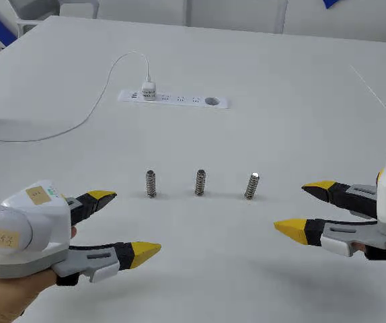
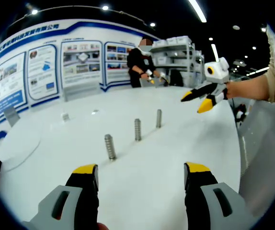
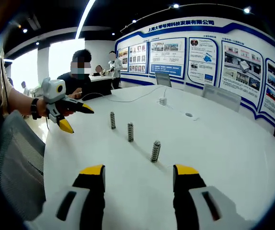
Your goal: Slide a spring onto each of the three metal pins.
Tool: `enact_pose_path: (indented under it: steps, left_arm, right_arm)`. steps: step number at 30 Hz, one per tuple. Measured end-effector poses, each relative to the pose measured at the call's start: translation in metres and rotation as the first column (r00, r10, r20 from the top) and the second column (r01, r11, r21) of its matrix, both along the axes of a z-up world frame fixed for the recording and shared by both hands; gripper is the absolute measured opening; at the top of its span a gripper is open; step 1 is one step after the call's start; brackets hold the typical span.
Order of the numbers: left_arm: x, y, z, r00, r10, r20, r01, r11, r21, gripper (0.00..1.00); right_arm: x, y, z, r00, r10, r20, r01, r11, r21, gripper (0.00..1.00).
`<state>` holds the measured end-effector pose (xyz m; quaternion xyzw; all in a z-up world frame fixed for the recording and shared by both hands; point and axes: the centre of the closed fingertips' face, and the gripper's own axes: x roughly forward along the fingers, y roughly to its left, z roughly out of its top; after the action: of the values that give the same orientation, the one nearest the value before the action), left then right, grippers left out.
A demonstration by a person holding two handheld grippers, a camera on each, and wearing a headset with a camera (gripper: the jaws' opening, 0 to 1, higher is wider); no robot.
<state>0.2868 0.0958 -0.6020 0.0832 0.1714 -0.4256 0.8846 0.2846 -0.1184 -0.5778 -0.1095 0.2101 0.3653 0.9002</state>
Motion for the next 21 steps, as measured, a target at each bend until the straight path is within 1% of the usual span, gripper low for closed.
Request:
enact_pose_path:
  steps: [7,11,21]
  left_arm:
    - [0.0012,0.004,-0.0016,1.0,0.01,-0.003,-0.01,1.0,0.002,0.74]
    - [0.0024,0.0058,-0.0021,1.0,0.017,-0.004,-0.017,1.0,0.002,0.75]
    - [0.0036,0.0081,-0.0015,1.0,0.028,-0.002,-0.028,1.0,0.001,0.75]
  right_arm:
    - [0.0023,0.001,-0.0038,1.0,-0.009,0.006,0.009,1.0,0.021,0.67]
    - [0.0015,0.0024,-0.0063,1.0,-0.01,0.001,0.01,1.0,0.019,0.69]
    - [0.0004,0.005,-0.0047,1.0,-0.011,-0.001,0.011,1.0,0.029,0.69]
